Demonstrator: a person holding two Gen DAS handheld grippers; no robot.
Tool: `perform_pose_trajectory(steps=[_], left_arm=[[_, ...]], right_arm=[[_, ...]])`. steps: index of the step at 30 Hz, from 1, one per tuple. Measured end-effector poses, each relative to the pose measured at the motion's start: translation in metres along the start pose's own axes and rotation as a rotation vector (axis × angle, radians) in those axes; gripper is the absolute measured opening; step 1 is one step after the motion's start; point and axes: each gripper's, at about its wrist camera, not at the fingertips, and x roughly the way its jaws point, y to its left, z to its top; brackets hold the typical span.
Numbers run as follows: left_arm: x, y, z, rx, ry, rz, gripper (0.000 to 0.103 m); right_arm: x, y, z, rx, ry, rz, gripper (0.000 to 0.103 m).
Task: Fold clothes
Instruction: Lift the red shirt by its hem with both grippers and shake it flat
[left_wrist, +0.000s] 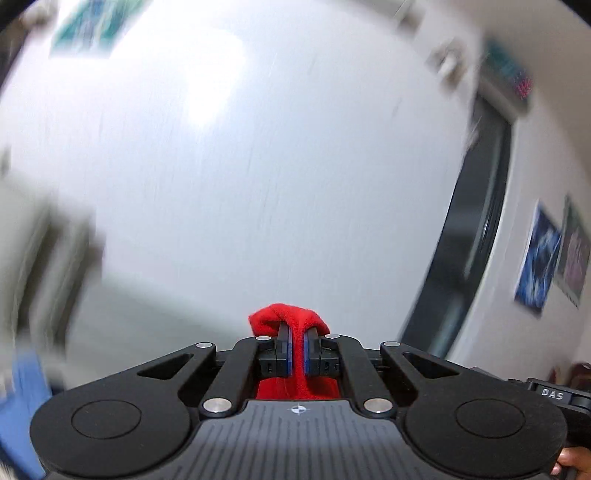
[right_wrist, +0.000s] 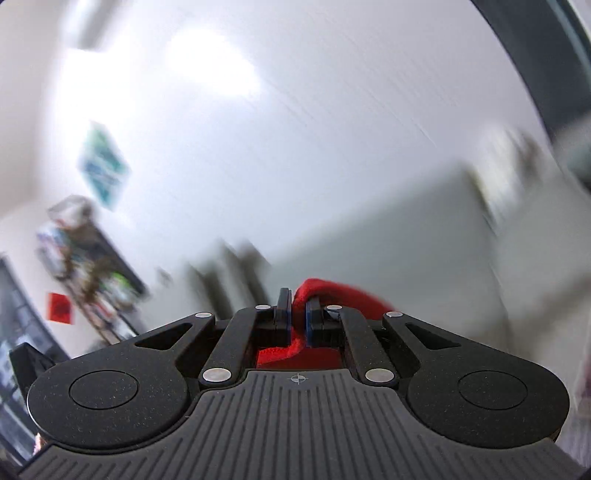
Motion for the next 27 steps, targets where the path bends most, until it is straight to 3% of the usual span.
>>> perform_pose_trajectory(steps=[1,3,6,8,11,14,16,19,22,24,27], left_arm=[[-0.006,-0.009,0.015,0.029,-0.058,0.005,0.005],[-0.003,-0.013,0.025,0.051,-0.077,0.016,0.005],[0.032,-0.007,0.025,0.080,-0.026,0.074,0.005],[0.073,0.006,0.015,0.084,0.055,0.122,0.005],[0.147,0.029,-0.005,0.129,0.124,0.193,0.005],[0.195,0.023,0.004,0.252,0.080,0.234,0.005],[0.218,0.008,0.022,0.350,-0.019,0.256,0.006],[0.227,0.006,0.031,0.335,-0.038,0.255,0.006],[0.230,0.011,-0.002,0.358,0.027,0.264,0.006],[0.233,0.018,-0.039,0.376,0.095,0.275,0.007],[0.233,0.033,-0.129,0.413,0.286,0.293,0.007]], right_arm=[[-0.004,0.014,0.011,-0.037,-0.044,0.023,0.006],[-0.010,0.043,0.031,-0.118,-0.147,0.062,0.006],[-0.001,0.068,0.052,-0.195,-0.224,0.066,0.006],[0.019,0.069,0.059,-0.209,-0.214,0.041,0.006],[0.068,0.051,0.059,-0.208,-0.134,-0.045,0.006],[0.129,0.026,0.071,-0.218,-0.074,-0.162,0.006],[0.160,0.037,0.094,-0.359,-0.130,-0.226,0.006],[0.169,0.070,0.120,-0.561,-0.233,-0.264,0.006],[0.162,0.080,0.125,-0.648,-0.234,-0.293,0.006],[0.154,0.072,0.106,-0.640,-0.156,-0.321,0.006],[0.149,0.036,0.051,-0.594,0.012,-0.365,0.006]])
